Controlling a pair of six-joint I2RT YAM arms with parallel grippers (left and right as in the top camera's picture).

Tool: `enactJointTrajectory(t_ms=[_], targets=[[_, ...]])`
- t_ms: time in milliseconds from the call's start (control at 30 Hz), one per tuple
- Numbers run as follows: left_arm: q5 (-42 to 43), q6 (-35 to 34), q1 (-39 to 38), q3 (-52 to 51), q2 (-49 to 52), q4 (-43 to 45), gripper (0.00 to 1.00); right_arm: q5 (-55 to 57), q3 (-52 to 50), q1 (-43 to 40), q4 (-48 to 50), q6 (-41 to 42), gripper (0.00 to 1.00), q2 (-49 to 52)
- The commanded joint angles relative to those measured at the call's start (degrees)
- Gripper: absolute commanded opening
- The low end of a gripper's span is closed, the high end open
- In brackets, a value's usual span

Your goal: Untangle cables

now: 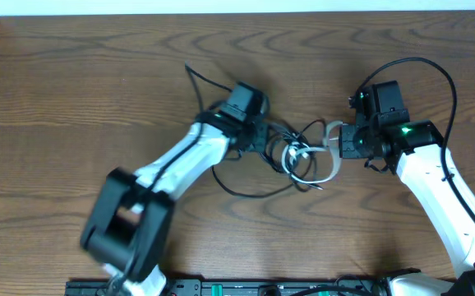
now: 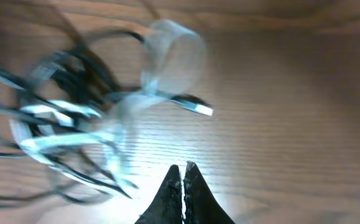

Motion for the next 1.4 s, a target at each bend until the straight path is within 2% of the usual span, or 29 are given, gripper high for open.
enactJointTrajectory(t_ms=[0,133,233,333,433,533,733,833,1100,1200,1300,1367], targets=[[-0.35,0.52,1.9,-0.26,-8.0,-1.73,0.08,8.0,0.57,-0.68,-1.64,5.27,0.01,-0.98],[-0.28,0.48,3.8,-0.26,-12.94,-4.57,0.08,16.46,0.57,-2.54,-4.35,11.52,0.01,-0.98],[3.56,-0.31,5.07,-0.26,-15.26,-5.44,0.08,13.16,0.57,-4.79,-2.56,11.58,0.01,-0.98],[13.84,-0.31,4.9,-0.26,-16.11,-4.52,0.07,-7.67,0.57,-5.51,3.34,0.07,0.03,-0.98],[18.86,-0.28,3.85,-0.26,-16.09,-3.21,0.08,-31.78,0.57,-4.92,8.63,-9.86,0.16,-0.98],[22.25,-0.02,2.78,-0.26,-16.09,-0.7,0.07,-41.42,0.57,-3.23,10.91,-12.61,0.24,-0.87],[24.55,-0.17,2.43,-0.26,-16.09,2.97,0.07,-36.79,0.15,0.98,10.19,-12.61,0.25,-0.59],[25.35,-0.31,2.43,-0.26,-16.09,3.32,0.08,-34.1,0.13,2.08,9.53,-12.57,0.3,-0.2],[35.6,-2.54,2.43,-0.26,-16.09,8.2,0.07,-29.86,0.13,3.43,10.27,-10.67,0.41,2.21],[37.2,-3.85,2.43,-0.26,-16.09,8.39,0.08,-25.83,0.13,3.52,11.08,-5.68,0.39,3.04],[38.34,-3.93,2.43,-0.26,-16.09,8.41,0.08,-22.38,0.13,3.52,11.78,-1.11,0.25,3.63],[38.49,-4.33,2.43,-0.26,-16.09,8.48,0.08,-20.46,0.13,3.54,12.02,2.99,0.25,3.96]])
